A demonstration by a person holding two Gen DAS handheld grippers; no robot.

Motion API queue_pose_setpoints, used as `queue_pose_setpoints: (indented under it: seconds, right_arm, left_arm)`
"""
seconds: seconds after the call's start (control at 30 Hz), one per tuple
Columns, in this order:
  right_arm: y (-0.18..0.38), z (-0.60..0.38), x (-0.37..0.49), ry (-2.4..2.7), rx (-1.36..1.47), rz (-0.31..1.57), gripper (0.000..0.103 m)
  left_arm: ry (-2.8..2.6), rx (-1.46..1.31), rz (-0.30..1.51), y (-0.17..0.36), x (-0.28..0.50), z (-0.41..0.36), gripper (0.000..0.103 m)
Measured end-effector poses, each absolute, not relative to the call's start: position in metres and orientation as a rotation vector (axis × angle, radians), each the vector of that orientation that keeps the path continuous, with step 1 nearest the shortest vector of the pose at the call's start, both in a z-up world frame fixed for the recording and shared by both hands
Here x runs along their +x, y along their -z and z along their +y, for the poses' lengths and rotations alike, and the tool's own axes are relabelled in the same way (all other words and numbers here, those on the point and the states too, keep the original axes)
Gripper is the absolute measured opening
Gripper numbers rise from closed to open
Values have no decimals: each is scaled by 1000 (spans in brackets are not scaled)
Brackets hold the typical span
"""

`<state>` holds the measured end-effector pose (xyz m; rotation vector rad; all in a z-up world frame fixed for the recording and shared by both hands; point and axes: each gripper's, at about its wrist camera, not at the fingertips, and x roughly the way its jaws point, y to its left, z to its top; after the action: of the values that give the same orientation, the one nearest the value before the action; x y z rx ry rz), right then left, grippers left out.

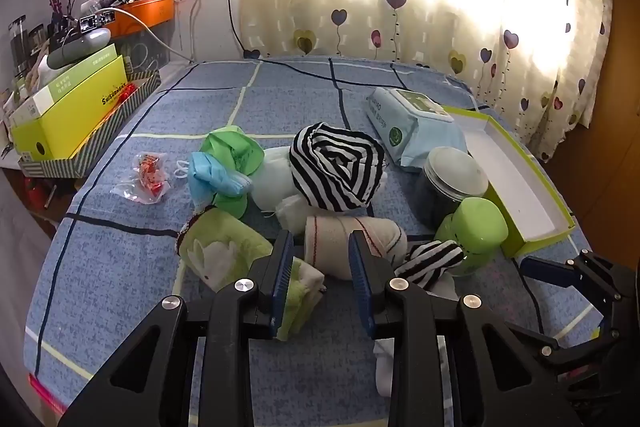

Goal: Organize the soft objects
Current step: 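Move the right tool toward the white sock with striped cuff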

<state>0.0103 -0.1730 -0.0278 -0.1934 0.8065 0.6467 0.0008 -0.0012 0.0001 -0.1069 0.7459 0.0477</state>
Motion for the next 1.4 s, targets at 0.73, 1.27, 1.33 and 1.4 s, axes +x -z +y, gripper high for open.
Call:
queue_pose_setpoints:
  seconds: [0.73,1.27,1.33,1.4]
  right_arm:
    - [27,-170,11,-661,-190,807,72]
    - [25,-170,9,-688,-186,807,73]
    - [26,-170,9,-690,-186,808,73]
    - [25,-169,8,-694,-185,806,73]
  left_arm:
    - [-52,-123,737,2,-6,6,30]
    - [-47,-150,715,-4,-10,12,30]
    - [-46,-154,709,-5,-11,12,30]
    - [-42,-158,709,-4,-11,13,30]
